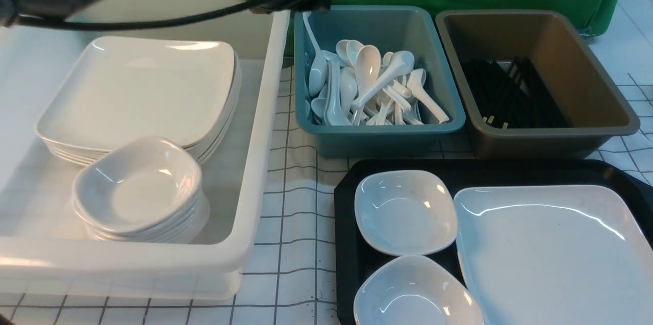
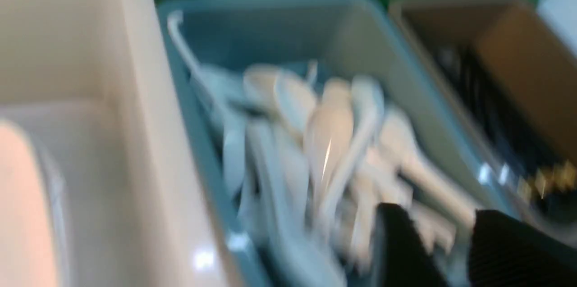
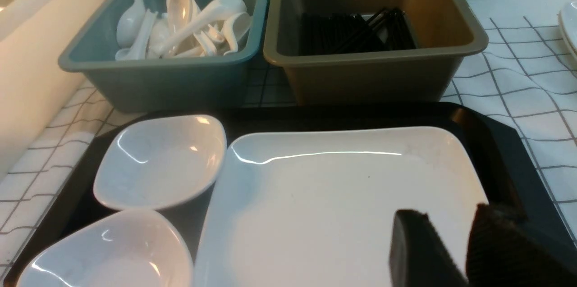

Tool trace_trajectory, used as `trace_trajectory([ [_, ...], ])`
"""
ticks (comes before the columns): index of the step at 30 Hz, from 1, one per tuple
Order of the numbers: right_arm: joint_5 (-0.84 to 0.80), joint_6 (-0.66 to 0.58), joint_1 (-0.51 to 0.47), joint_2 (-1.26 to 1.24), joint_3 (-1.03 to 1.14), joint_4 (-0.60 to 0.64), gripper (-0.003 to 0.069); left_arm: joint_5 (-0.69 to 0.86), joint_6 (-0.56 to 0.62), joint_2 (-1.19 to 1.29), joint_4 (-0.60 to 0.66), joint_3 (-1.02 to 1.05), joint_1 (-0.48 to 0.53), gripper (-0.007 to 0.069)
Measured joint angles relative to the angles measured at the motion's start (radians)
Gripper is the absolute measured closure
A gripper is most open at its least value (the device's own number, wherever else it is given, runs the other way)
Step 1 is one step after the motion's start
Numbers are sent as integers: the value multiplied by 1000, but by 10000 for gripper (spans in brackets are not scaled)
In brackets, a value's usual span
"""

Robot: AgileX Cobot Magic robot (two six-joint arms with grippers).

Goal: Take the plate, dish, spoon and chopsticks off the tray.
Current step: Use the left arm to grab a small plate from the dinner plate

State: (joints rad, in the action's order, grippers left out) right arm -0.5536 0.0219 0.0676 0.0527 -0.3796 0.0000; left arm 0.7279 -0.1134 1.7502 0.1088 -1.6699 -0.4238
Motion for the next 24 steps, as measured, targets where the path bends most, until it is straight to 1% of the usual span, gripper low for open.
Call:
trace_trajectory([
  [1,0,0,0,0,0,0,422,33,8,-3,0,0,0,505],
  [2,0,0,0,0,0,0,422,161,78,-34,19,4,0,582],
  [3,0,0,0,0,0,0,422,221,106,-46,34,15,0,600],
  [5,0,0,0,0,0,0,422,365,175,-71,92,59,0,619],
  [6,0,0,0,0,0,0,422,409,201,-79,115,80,0,620],
  [8,0,0,0,0,0,0,422,459,245,-93,198,158,0,620],
  [9,0,0,0,0,0,0,421,464,270,-98,243,218,0,620],
  [10,0,0,0,0,0,0,421,463,273,-98,261,239,0,620],
  [12,0,0,0,0,0,0,421,428,321,-98,388,358,0,620],
  [15,0,0,0,0,0,0,421,398,363,-75,484,463,-15,620],
  [19,0,0,0,0,0,0,421,403,388,-58,481,473,-41,615],
  [21,0,0,0,0,0,0,421,401,388,-50,458,459,-67,602],
  [23,1,0,0,0,0,0,421,379,380,-29,423,428,-115,571],
  [24,1,0,0,0,0,0,421,377,376,-28,423,426,-120,571],
])
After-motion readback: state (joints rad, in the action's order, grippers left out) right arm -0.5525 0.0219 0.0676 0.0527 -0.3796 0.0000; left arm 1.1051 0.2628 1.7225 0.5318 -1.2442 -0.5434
